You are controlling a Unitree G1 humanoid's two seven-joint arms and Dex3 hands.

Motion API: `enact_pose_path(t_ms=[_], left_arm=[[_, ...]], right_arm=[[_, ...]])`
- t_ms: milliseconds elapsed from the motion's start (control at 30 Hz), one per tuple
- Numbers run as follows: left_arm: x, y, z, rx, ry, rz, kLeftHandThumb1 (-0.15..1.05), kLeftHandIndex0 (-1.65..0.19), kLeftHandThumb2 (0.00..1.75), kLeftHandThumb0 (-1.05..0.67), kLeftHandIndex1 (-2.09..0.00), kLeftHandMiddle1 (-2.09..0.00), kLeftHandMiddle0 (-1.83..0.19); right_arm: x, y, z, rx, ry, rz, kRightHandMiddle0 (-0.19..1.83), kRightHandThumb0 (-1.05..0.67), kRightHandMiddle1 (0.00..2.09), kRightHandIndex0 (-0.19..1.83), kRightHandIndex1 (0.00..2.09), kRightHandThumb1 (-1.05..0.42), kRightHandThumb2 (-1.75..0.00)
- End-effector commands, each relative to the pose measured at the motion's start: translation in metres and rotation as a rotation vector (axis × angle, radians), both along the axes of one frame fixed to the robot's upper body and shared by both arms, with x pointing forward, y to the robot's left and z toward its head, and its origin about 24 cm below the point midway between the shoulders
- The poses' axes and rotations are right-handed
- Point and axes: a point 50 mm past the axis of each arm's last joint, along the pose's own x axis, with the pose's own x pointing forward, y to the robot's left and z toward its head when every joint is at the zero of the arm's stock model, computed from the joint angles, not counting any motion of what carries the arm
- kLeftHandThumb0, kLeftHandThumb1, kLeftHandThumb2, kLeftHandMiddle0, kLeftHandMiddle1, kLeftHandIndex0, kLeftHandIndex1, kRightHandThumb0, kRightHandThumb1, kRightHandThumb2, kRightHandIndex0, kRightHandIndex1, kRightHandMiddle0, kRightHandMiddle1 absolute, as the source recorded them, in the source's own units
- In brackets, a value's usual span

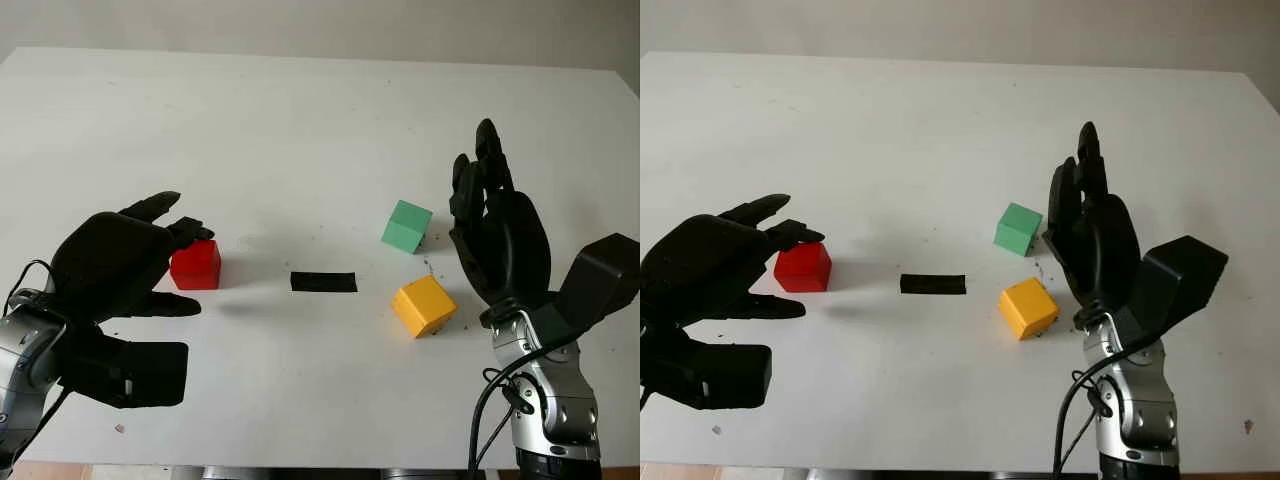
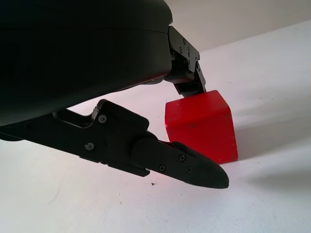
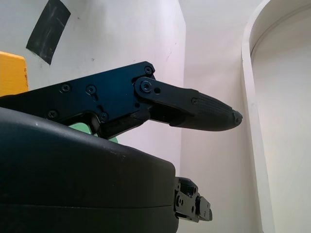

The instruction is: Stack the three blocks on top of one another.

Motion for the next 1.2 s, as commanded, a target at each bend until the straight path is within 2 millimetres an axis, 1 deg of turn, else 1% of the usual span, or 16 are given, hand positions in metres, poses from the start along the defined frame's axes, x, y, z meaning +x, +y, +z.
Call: enact_pose_path(t_ms=[0, 67, 200, 300, 467, 567, 667, 733, 900, 1000, 1033, 1167], left_arm=[[-0.001, 0.001, -0.004, 0.013, 0.003, -0.011, 1.02, -0.29, 0.06, -0.57, -0.96, -0.06, -0.25], [-0.001, 0.001, -0.005, 0.017, -0.007, -0.019, 1.04, -0.27, 0.06, -0.50, -1.09, -0.06, -0.26], [-0.001, 0.001, -0.007, 0.019, -0.040, -0.027, 1.05, -0.26, 0.08, -0.39, -1.26, -0.06, -0.29], [-0.001, 0.001, -0.007, 0.033, -0.062, -0.029, 1.05, -0.24, 0.08, -0.38, -1.33, -0.06, -0.30], [-0.002, -0.001, -0.003, 0.046, -0.075, -0.041, 1.05, -0.22, 0.09, -0.39, -1.37, -0.06, -0.29], [-0.004, -0.002, 0.003, 0.028, -0.080, -0.056, 1.05, -0.22, 0.09, -0.39, -1.35, -0.05, -0.29], [-0.005, -0.006, 0.013, -0.023, -0.094, -0.088, 1.05, -0.22, 0.09, -0.38, -1.34, -0.05, -0.28], [-0.005, -0.010, 0.020, -0.070, -0.102, -0.114, 1.05, -0.20, 0.10, -0.39, -1.39, -0.05, -0.27], [-0.002, -0.018, 0.042, -0.085, -0.065, -0.160, 1.05, -0.18, 0.13, -0.43, -1.42, -0.05, -0.27], [0.005, -0.027, 0.060, -0.080, -0.013, -0.216, 1.05, -0.20, 0.14, -0.45, -1.44, -0.05, -0.27], [0.008, -0.031, 0.067, -0.085, 0.011, -0.235, 1.04, -0.23, 0.11, -0.45, -1.44, -0.06, -0.29], [0.018, -0.045, 0.079, -0.099, 0.088, -0.277, 1.04, -0.29, 0.07, -0.46, -1.43, -0.07, -0.32]], right_arm=[[-0.003, -0.003, 0.004, -0.008, -0.017, -0.004, -0.19, -0.66, 0.00, -0.19, 0.00, -1.05, -0.65], [-0.004, -0.004, 0.004, -0.007, -0.017, -0.002, -0.19, -0.66, 0.00, -0.19, 0.00, -1.05, -0.65], [-0.004, -0.004, 0.004, -0.006, -0.019, 0.005, -0.19, -0.65, 0.00, -0.19, 0.00, -1.05, -0.65], [-0.004, -0.004, 0.004, -0.006, -0.019, 0.004, -0.19, -0.65, 0.00, -0.19, 0.00, -1.05, -0.65], [-0.004, -0.003, 0.004, -0.001, -0.024, 0.004, -0.19, -0.65, 0.00, -0.19, 0.00, -1.05, -0.63], [-0.004, -0.002, 0.003, 0.000, -0.023, 0.003, -0.19, -0.65, 0.00, -0.19, 0.00, -1.05, -0.62], [-0.005, -0.002, 0.003, -0.005, -0.019, 0.004, -0.19, -0.65, 0.00, -0.19, 0.00, -1.05, -0.62], [-0.005, -0.001, 0.003, -0.007, -0.019, 0.004, -0.19, -0.65, 0.00, -0.19, 0.00, -1.05, -0.62], [-0.005, 0.001, 0.002, -0.011, -0.022, 0.016, -0.19, -0.64, 0.00, -0.19, 0.00, -1.05, -0.63], [-0.004, 0.002, 0.002, -0.019, -0.022, 0.022, -0.19, -0.65, 0.00, -0.19, 0.00, -1.05, -0.63], [-0.004, 0.003, 0.002, -0.024, -0.023, 0.024, -0.19, -0.65, 0.00, -0.19, 0.00, -1.05, -0.63], [-0.005, 0.003, 0.002, -0.021, -0.020, 0.030, -0.19, -0.65, 0.00, -0.19, 0.00, -1.05, -0.63]])
